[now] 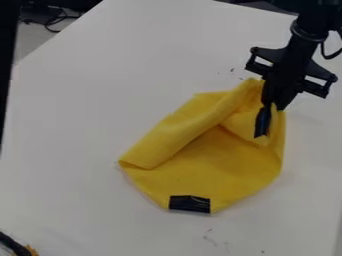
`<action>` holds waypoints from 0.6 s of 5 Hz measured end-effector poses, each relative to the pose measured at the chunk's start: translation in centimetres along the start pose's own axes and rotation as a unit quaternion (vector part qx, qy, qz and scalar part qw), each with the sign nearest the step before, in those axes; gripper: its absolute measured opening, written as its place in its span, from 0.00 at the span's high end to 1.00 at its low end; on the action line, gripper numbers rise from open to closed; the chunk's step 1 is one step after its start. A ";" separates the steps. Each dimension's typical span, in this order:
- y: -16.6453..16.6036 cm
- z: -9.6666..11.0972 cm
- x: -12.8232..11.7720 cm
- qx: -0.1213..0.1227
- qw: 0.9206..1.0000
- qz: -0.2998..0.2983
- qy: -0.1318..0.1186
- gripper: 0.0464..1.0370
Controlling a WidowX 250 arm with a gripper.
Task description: Move the cloth from left to right
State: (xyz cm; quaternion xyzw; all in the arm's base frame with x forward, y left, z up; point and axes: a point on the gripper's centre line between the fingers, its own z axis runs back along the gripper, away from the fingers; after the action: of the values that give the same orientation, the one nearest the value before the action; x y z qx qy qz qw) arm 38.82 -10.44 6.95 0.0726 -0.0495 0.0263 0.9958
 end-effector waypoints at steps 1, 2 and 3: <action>-0.5 -1.1 0.6 0.002 1.000 -0.009 0.004 0.46; -0.8 -0.9 1.1 -0.001 1.000 -0.012 -0.003 0.16; -0.9 -0.9 1.2 -0.003 1.000 -0.002 -0.004 0.02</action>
State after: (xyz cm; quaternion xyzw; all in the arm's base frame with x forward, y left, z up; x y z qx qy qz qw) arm 40.10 -11.11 6.06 0.0702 -0.0536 0.0236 0.9958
